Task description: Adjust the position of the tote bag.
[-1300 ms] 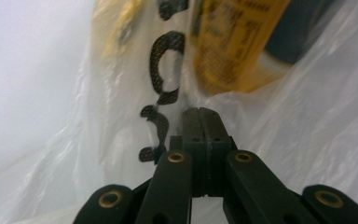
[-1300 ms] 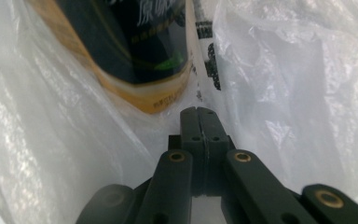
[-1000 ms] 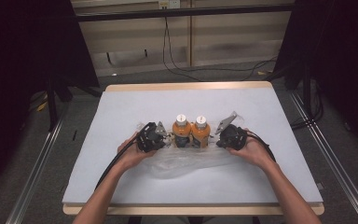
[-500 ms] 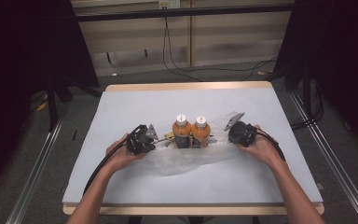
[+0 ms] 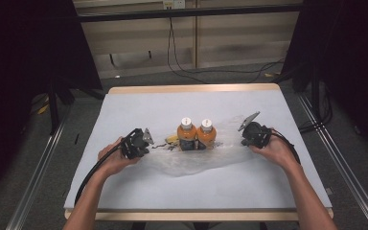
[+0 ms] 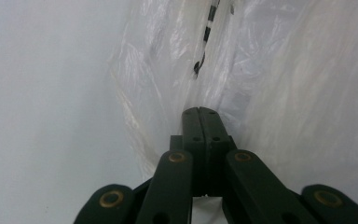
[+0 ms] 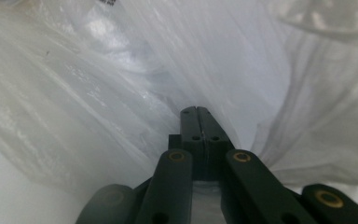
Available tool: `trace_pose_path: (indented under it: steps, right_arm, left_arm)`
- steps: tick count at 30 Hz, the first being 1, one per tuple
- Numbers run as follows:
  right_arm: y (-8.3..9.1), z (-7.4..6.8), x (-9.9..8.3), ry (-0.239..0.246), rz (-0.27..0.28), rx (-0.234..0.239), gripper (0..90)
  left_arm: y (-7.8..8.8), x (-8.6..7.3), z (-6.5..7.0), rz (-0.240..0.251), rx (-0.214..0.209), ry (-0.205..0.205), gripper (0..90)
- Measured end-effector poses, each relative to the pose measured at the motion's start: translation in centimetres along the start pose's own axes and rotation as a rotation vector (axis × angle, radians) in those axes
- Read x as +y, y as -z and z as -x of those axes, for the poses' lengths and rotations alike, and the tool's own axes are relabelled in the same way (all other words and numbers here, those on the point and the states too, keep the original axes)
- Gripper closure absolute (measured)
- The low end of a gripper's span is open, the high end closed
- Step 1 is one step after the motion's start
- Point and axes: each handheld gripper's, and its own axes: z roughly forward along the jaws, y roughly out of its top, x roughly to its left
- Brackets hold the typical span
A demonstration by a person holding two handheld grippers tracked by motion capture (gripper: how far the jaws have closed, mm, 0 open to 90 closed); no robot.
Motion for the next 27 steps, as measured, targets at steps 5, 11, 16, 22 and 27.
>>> trace_pose_path:
  steps: [5, 11, 16, 22, 27]
  right_arm:
    - [0.5, 0.1, -0.7, -0.011, -0.014, 0.022, 90.0]
    - [1.0, -0.2, -1.5, -0.001, -0.030, 0.047, 90.0]
    - [1.4, -0.6, -2.1, 0.003, -0.032, 0.053, 90.0]
    - [1.8, -0.9, -2.6, 0.015, -0.028, 0.080, 90.0]
    - [1.9, -0.8, -2.9, 0.001, -0.014, 0.101, 90.0]
  left_arm:
    - [0.1, -0.6, -0.5, 0.014, -0.008, 0.017, 90.0]
    - [0.3, -1.8, -1.2, -0.005, 0.034, 0.039, 90.0]
    - [0.3, -1.8, -1.3, -0.011, 0.025, 0.038, 90.0]
    - [0.3, -2.4, -1.9, 0.040, -0.014, 0.074, 90.0]
    - [0.3, -2.5, -1.9, 0.059, -0.016, 0.082, 90.0]
